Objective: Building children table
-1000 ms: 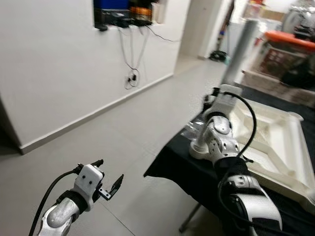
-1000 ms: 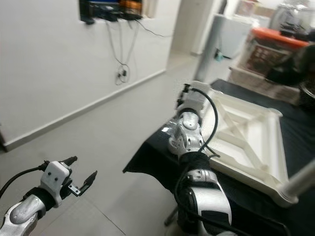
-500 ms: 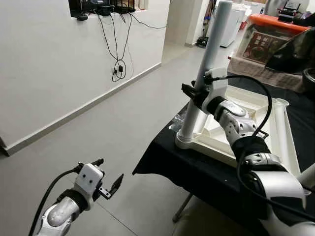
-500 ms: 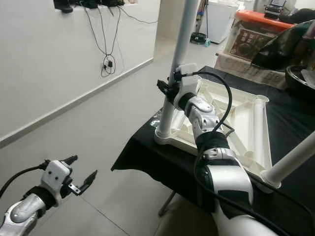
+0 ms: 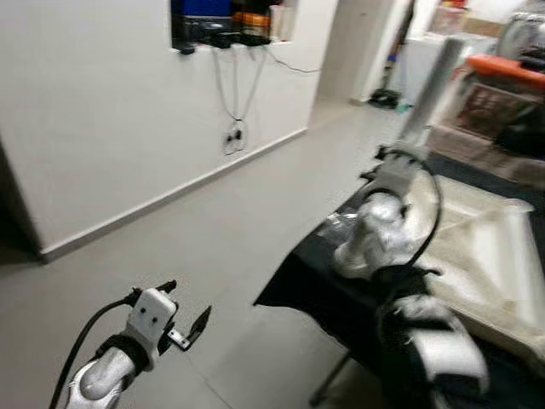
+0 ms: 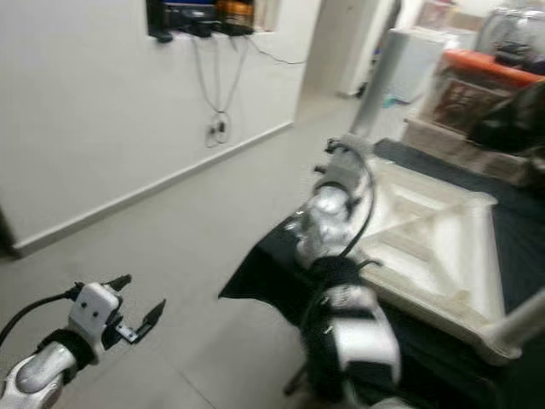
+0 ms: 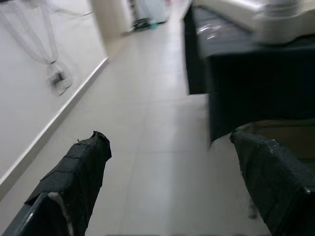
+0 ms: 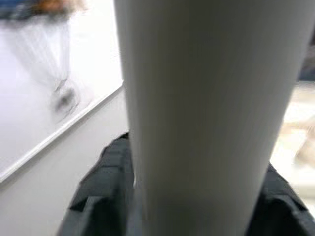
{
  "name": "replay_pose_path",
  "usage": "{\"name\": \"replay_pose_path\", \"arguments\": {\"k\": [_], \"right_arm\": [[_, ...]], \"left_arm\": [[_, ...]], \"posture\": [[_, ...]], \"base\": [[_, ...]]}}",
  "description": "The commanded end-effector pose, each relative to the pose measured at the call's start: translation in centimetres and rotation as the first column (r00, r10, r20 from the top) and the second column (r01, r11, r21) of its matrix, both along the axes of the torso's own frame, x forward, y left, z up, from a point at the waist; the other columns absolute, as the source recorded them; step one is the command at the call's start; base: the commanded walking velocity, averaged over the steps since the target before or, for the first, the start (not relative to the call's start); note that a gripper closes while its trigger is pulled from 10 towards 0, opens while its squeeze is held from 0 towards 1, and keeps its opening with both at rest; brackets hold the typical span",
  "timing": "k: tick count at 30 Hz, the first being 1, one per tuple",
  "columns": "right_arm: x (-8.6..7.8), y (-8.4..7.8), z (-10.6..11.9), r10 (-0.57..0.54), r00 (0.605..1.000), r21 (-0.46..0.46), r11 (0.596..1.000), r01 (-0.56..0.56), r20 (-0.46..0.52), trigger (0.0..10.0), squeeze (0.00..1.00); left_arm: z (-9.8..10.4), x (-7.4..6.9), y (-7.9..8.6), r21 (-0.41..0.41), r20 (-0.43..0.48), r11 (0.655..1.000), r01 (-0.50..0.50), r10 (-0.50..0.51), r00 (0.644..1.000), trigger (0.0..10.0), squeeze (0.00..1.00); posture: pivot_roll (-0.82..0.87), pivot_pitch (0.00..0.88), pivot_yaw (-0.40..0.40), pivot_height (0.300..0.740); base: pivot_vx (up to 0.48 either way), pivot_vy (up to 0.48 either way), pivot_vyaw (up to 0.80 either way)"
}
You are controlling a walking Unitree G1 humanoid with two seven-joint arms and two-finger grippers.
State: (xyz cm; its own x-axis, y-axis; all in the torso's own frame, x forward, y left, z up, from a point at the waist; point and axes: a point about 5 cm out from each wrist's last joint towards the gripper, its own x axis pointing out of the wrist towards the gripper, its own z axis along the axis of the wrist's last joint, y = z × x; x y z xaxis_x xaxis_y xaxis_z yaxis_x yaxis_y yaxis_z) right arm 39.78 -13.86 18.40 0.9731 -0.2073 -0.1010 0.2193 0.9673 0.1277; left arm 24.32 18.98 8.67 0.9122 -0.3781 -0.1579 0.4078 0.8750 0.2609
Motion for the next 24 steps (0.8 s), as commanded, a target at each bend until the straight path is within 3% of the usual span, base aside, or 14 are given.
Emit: {"name": "replay_pose_path", "arguments": {"k": [1, 3, 5, 6, 7, 8, 9, 10, 14, 16, 18, 20, 22, 24], "right_arm": [[0.4, -0.1, 0.7, 0.092, 0.995, -0.002, 0.996, -0.092, 0.026, 10.0, 1.00], [1.7, -0.8, 4.9, 0.328, 0.929, -0.049, 0.945, -0.325, 0.173, 10.0, 0.00], [1.5, -0.7, 8.2, 0.551, 0.779, -0.129, 0.832, -0.539, 0.299, 10.0, 0.00], [1.5, -0.7, 8.2, 0.551, 0.779, -0.129, 0.832, -0.539, 0.299, 10.0, 0.00], [0.8, -0.6, 9.1, 0.679, 0.664, -0.226, 0.732, -0.642, 0.313, 10.0, 0.00], [0.8, -0.6, 9.1, 0.679, 0.664, -0.226, 0.732, -0.642, 0.313, 10.0, 0.00], [0.8, -0.9, 9.0, 0.693, 0.660, -0.242, 0.720, -0.650, 0.290, 4.0, 0.00], [1.1, -1.2, 8.8, 0.678, 0.686, -0.237, 0.735, -0.636, 0.262, 0.0, 0.00], [2.1, -2.7, 6.7, 0.463, 0.876, -0.155, 0.883, -0.443, 0.134, 0.0, 0.00], [2.2, -3.1, 6.1, 0.396, 0.913, -0.146, 0.914, -0.380, 0.103, 0.0, 0.00], [2.0, -5.3, 3.9, 0.118, 0.993, -0.087, 0.990, -0.115, 0.022, 0.0, 0.00], [1.7, -6.3, 3.1, 0.008, 1.000, -0.075, 0.997, -0.008, -0.009, 0.0, 0.00], [0.1, -9.5, 0.7, -0.368, 0.927, -0.062, 0.929, 0.364, -0.069, 0.0, 0.00], [0.1, -9.5, 0.7, -0.368, 0.927, -0.062, 0.929, 0.364, -0.069, 0.0, 0.00]], "left_arm": [[-0.1, 0.0, 0.1, 0.016, -0.004, 1.000, 0.006, -0.006, 1.000, 10.0, 0.00], [-0.1, 0.1, 0.1, 0.014, -0.001, 1.000, 0.000, 0.000, 1.000, 10.0, 0.00], [-0.3, -0.1, -0.2, 0.011, -0.004, 1.000, 0.003, -0.003, 1.000, 10.0, 0.00], [-0.3, -0.1, -0.2, 0.011, -0.004, 1.000, 0.003, -0.003, 1.000, 10.0, 0.00], [-0.4, -0.2, -0.4, 0.008, -0.006, 1.000, 0.005, -0.005, 1.000, 10.0, 0.00], [-0.4, -0.2, -0.4, 0.008, -0.006, 1.000, 0.005, -0.005, 1.000, 10.0, 0.00], [-0.4, -0.2, -0.4, 0.007, -0.005, 1.000, 0.005, -0.005, 1.000, 10.0, 0.00], [-0.4, -0.2, -0.4, 0.007, -0.005, 1.000, 0.004, -0.004, 1.000, 10.0, 0.00], [-0.3, -0.1, 0.0, 0.014, -0.005, 1.000, -0.001, 0.001, 1.000, 10.0, 0.00], [-0.3, -0.2, 0.1, 0.016, -0.004, 1.000, -0.002, 0.002, 1.000, 10.0, 0.00], [-0.2, -0.3, 0.2, 0.019, -0.006, 1.000, -0.003, 0.003, 1.000, 10.0, 0.00], [-0.2, -0.3, 0.2, 0.019, -0.006, 1.000, -0.003, 0.003, 1.000, 10.0, 0.00], [-0.2, -0.4, 0.3, 0.022, -0.009, 1.000, -0.002, 0.002, 1.000, 10.0, 0.00], [-0.2, -0.4, 0.3, 0.022, -0.009, 1.000, -0.002, 0.002, 1.000, 10.0, 0.00]], "posture": [[0.05, 0.000, -0.127, 0.740], [0.04, 0.000, -0.130, 0.740], [0.04, 0.000, -0.130, 0.740], [0.04, 0.000, -0.130, 0.740], [0.04, 0.000, -0.132, 0.740], [0.04, 0.000, -0.132, 0.740], [0.05, 0.000, -0.135, 0.740], [0.05, 0.000, -0.135, 0.740], [0.06, 0.000, -0.136, 0.740], [0.06, 0.000, -0.136, 0.740], [0.06, 0.000, -0.130, 0.740], [0.06, 0.000, -0.130, 0.740], [0.06, 0.000, -0.129, 0.740], [0.06, 0.000, -0.129, 0.740]], "base": [[0.000, 0.000, 0.00], [0.000, 0.000, 0.00], [0.000, 0.000, 0.00], [0.000, 0.000, 0.00], [0.000, 0.000, 0.00], [0.000, 0.000, 0.00], [0.000, 0.000, 0.00], [0.000, 0.000, 0.00], [0.000, 0.000, 0.00], [0.000, 0.000, 0.00], [0.000, 0.000, 0.00], [0.000, 0.000, 0.00], [0.000, 0.000, 0.00], [0.000, 0.000, 0.00]]}}
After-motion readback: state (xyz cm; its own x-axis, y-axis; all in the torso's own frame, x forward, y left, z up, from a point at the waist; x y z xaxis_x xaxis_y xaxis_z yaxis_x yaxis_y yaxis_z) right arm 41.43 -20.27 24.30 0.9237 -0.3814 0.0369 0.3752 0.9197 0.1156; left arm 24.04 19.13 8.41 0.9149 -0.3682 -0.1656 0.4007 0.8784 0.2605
